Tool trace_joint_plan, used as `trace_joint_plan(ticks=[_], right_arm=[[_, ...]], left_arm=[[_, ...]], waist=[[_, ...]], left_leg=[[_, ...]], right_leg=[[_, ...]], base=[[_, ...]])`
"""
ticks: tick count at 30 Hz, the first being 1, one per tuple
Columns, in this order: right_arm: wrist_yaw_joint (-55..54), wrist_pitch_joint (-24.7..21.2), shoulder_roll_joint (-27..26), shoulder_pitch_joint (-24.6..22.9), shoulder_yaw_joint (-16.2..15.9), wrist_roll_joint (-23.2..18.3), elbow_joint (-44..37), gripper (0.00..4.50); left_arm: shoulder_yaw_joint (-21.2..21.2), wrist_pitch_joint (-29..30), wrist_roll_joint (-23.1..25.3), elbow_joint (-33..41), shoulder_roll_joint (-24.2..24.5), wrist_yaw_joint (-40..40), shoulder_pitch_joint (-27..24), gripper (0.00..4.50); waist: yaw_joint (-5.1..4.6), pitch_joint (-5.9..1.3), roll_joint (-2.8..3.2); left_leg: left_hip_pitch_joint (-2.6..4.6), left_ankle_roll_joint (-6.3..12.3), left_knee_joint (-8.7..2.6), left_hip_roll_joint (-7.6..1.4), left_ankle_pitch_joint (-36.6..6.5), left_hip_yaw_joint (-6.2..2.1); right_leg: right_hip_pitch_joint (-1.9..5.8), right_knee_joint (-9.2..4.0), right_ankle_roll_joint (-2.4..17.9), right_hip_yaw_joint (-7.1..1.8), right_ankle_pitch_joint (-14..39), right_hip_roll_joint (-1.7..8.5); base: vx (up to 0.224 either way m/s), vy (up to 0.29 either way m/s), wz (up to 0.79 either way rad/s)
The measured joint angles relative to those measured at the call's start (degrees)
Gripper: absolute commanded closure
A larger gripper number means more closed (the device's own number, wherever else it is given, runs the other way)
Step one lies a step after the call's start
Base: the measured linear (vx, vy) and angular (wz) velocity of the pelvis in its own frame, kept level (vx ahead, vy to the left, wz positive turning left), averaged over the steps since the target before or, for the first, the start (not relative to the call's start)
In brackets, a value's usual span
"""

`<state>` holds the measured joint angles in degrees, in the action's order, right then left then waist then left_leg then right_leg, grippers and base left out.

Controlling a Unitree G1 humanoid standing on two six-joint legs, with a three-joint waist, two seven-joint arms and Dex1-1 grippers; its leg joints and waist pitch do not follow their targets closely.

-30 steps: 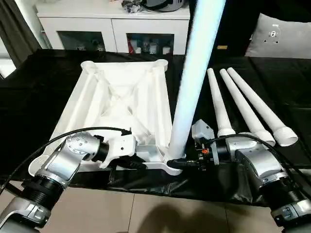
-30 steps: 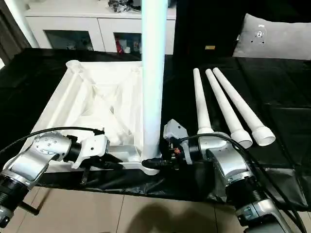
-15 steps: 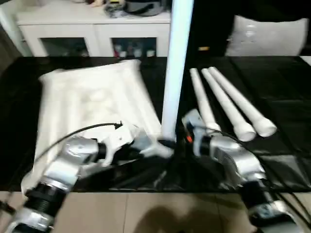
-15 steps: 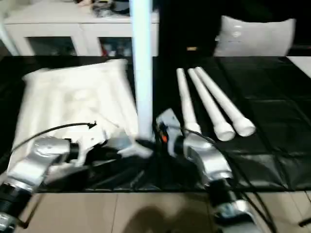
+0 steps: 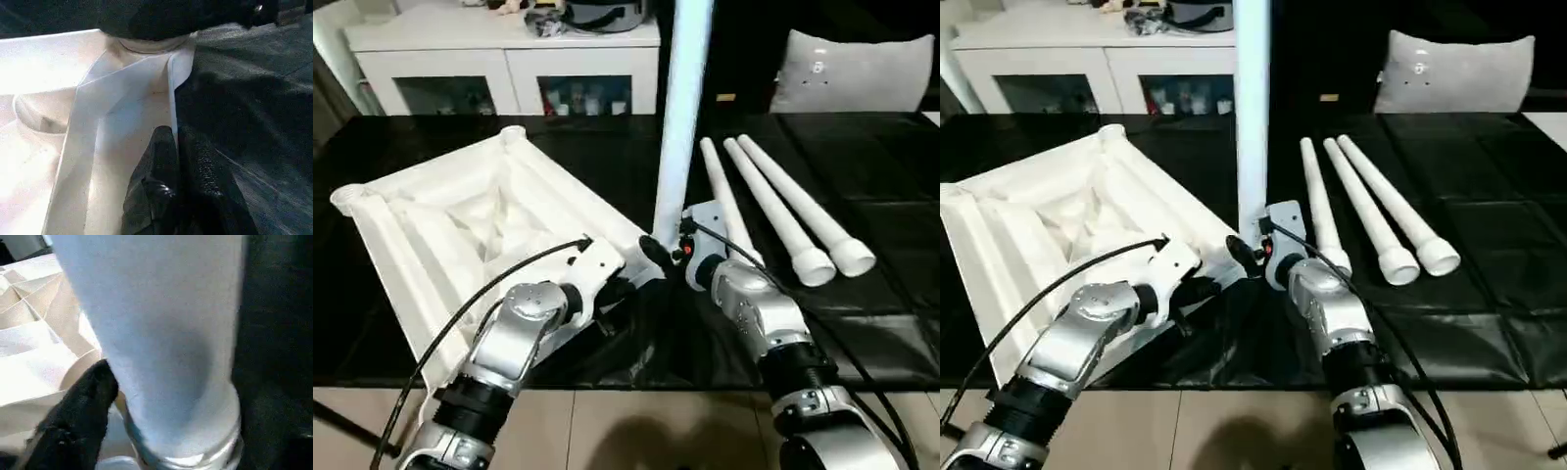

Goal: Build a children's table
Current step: Rotate leg to tighten

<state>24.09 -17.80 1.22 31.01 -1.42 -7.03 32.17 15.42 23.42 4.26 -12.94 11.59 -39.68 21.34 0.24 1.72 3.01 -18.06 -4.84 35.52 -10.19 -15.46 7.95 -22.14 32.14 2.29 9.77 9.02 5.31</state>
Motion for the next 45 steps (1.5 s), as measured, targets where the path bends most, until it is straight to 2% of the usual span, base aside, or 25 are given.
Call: trace_joint_plan(ticks=[3, 6, 9, 16, 20, 24, 26, 29, 30, 33, 34, 38, 40, 45], right_arm=[[1.8, 2.9, 0.9, -1.6, -0.4, 0.1, -0.6, 0.19], [7.6, 5.6, 4.1, -4.3, -1.6, -0.1, -3.5, 0.08], [12.6, 6.5, 7.2, -5.9, -2.4, -0.2, -5.4, 0.08], [22.9, 6.8, 13.6, -8.0, -3.6, -2.3, -9.2, 0.08], [33.3, 6.5, 20.6, -8.1, -6.0, -3.2, -12.7, 0.08], [38.1, 6.8, 22.0, -7.8, -7.7, -3.2, -13.0, 0.08], [40.5, 7.5, 22.6, -7.0, -9.2, -2.5, -12.1, 0.35], [43.7, 8.0, 24.3, -5.6, -10.4, -2.2, -11.3, 0.47], [45.1, 7.9, 24.4, -5.4, -10.7, -2.2, -11.3, 0.66], [47.3, 7.6, 24.5, -5.0, -12.8, -2.1, -11.3, 0.85], [47.7, 7.3, 24.4, -4.7, -13.1, -2.1, -11.0, 1.09], [48.5, 7.2, 24.2, -4.0, -13.6, -2.0, -10.2, 1.3], [48.8, 7.2, 24.2, -3.9, -13.6, -2.1, -10.0, 1.62], [49.3, 6.9, 23.8, -3.7, -13.6, -2.3, -9.4, 1.77]], left_arm=[[0.7, -1.7, 0.2, 0.3, 1.4, -0.8, 0.3, 4.5], [1.0, -4.2, 0.4, -0.5, 2.9, -2.8, 1.0, 4.5], [0.8, -6.3, -0.2, -1.2, 4.0, -5.1, 1.2, 4.5], [1.2, -11.0, -2.3, -2.6, 6.9, -11.4, 1.0, 4.5], [1.9, -15.6, -4.3, -3.3, 10.5, -18.3, 0.3, 4.5], [2.5, -17.6, -4.7, -3.4, 12.0, -22.2, 0.3, 4.5], [3.1, -18.8, -5.0, -3.8, 12.9, -24.1, 0.7, 4.5], [3.6, -21.0, -5.4, -5.1, 14.1, -26.6, 1.1, 4.5], [3.6, -21.8, -5.5, -5.7, 14.5, -27.5, 1.3, 4.5], [3.8, -22.7, -5.7, -6.3, 15.2, -29.3, 1.7, 4.5], [3.8, -22.9, -5.7, -6.5, 15.3, -29.7, 1.9, 4.5], [3.9, -23.8, -5.6, -7.0, 15.4, -30.2, 2.0, 4.5], [3.9, -23.8, -5.7, -7.0, 15.5, -30.3, 2.0, 4.5], [3.8, -24.4, -6.0, -7.6, 15.7, -30.7, 2.0, 4.5]], waist=[[0.72, 0.0, 0.0], [1.81, 0.0, 0.01], [2.16, -0.01, 0.03], [3.02, 0.02, 0.1], [3.73, 0.07, 0.2], [3.94, 0.06, 0.22], [4.08, 0.06, 0.21], [4.66, 0.05, 0.21], [4.83, 0.04, 0.19], [4.92, 0.04, 0.19], [4.93, 0.04, 0.19], [5.04, 0.02, 0.14], [5.03, 0.02, 0.14], [4.98, 0.01, 0.13]], left_leg=[[-0.12, 0.13, -0.48, -0.09, 0.2, 0.14], [-0.75, 0.32, -0.49, -0.07, 0.4, 0.19], [-0.94, 0.37, -0.49, -0.08, 0.4, 0.2], [-0.96, 0.41, -0.46, -0.1, 0.5, 0.3], [-0.98, 0.41, -0.44, -0.11, 0.5, 0.29], [-0.98, 0.41, -0.42, -0.12, 0.5, 0.3], [-0.98, 0.41, -0.42, -0.12, 0.5, 0.31], [-0.97, 0.41, -0.4, -0.13, 0.5, 0.31], [-0.97, 0.41, -0.4, -0.14, 0.5, 0.32], [-0.97, 0.41, -0.4, -0.15, 0.5, 0.33], [-0.97, 0.41, -0.39, -0.15, 0.5, 0.34], [-0.97, 0.41, -0.36, -0.15, 0.5, 0.34], [-0.97, 0.41, -0.35, -0.15, 0.5, 0.34], [-0.96, 0.41, -0.35, -0.16, 0.5, 0.35]], right_leg=[[-0.34, 0.23, 0.0, -0.01, 0.0, -0.02], [-1.11, 0.78, 0.4, -0.12, 0.1, 0.02], [-1.39, 0.99, 0.5, -0.14, 0.3, 0.04], [-1.49, 1.0, 0.5, -0.19, 0.2, 0.03], [-1.47, 1.0, 0.5, -0.18, 0.2, 0.02], [-1.48, 1.01, 0.5, -0.19, 0.2, 0.02], [-1.48, 1.02, 0.5, -0.19, 0.2, 0.02], [-1.47, 1.03, 0.5, -0.19, 0.2, 0.01], [-1.47, 1.05, 0.5, -0.19, 0.2, 0.01], [-1.48, 1.06, 0.5, -0.19, 0.2, 0.0], [-1.48, 1.06, 0.5, -0.2, 0.2, 0.0], [-1.48, 1.08, 0.5, -0.21, 0.2, 0.0], [-1.48, 1.09, 0.5, -0.21, 0.2, 0.0], [-1.48, 1.11, 0.5, -0.21, 0.2, 0.0]], base=[[0.0, 0.0, 0.0], [0.0, 0.0, 0.0], [0.0, 0.0, 0.0], [0.0, 0.0, 0.0], [0.0, 0.0, 0.0], [0.0, 0.0, 0.0], [0.0, 0.0, 0.0], [0.0, 0.0, 0.0], [0.0, 0.0, 0.0], [0.0, 0.0, 0.0], [0.0, 0.0, 0.0], [0.0, 0.0, 0.0], [0.0, 0.0, 0.0], [0.0, 0.0, 0.0]])
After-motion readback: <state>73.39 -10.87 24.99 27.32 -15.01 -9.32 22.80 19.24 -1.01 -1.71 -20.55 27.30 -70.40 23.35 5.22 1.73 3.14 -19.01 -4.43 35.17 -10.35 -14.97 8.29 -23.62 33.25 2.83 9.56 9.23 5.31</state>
